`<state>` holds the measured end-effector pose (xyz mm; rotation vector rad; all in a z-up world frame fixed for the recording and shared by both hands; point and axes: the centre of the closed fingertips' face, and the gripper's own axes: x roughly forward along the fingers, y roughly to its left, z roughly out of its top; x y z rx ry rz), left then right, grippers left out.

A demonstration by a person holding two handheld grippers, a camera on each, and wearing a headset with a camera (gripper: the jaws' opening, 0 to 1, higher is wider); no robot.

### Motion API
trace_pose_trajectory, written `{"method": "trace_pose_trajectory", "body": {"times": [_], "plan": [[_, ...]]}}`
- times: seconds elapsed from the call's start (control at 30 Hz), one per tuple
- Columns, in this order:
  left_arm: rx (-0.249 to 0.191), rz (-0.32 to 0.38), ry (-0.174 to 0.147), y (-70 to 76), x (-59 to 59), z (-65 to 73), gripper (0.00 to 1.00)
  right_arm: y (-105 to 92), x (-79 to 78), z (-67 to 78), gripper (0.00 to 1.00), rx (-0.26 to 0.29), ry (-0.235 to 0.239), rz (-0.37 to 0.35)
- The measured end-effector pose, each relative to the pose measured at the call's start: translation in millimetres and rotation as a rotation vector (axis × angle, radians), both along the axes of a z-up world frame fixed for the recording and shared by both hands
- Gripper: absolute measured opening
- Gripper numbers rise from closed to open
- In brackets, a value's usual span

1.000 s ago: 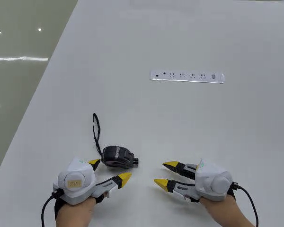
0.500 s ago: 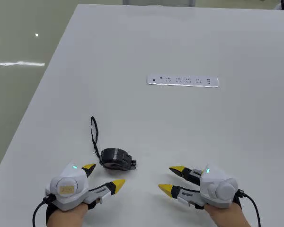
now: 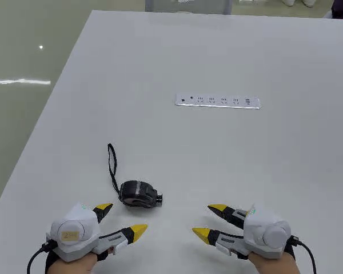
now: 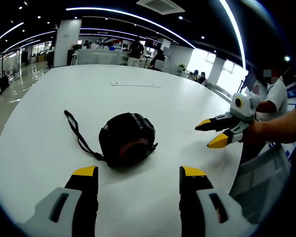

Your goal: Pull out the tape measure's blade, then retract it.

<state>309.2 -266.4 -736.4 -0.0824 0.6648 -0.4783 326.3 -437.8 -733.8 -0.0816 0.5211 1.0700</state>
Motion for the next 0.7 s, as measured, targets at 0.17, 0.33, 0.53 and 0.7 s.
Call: {"method": "trace_pose_trajectory", "body": {"times": [0.17, 0.33, 0.53, 0.7], "plan": [[0.003, -0.026, -0.007, 3.4, -6.7, 7.8, 0.65, -7.8, -1.8, 3.8, 0.44, -0.009, -0.012, -0.011], [0.005, -0.028, -0.001, 11.9, -13.5, 5.9, 0.63, -18.6, -3.7, 7.2, 0.44, -0.014, -0.015, -0.029], [-0.016, -0.016, 0.005, 21.8, -21.4, 6.1, 0.63, -30.4, -7.8, 9.5, 0.45, -0.022, -0.019, -0.043], [-0.021, -0.015, 0.005, 26.3, -26.6, 5.6, 0.63, -34.2, -11.6, 10.6, 0.46, -0.024, -0.019, -0.050]]}}
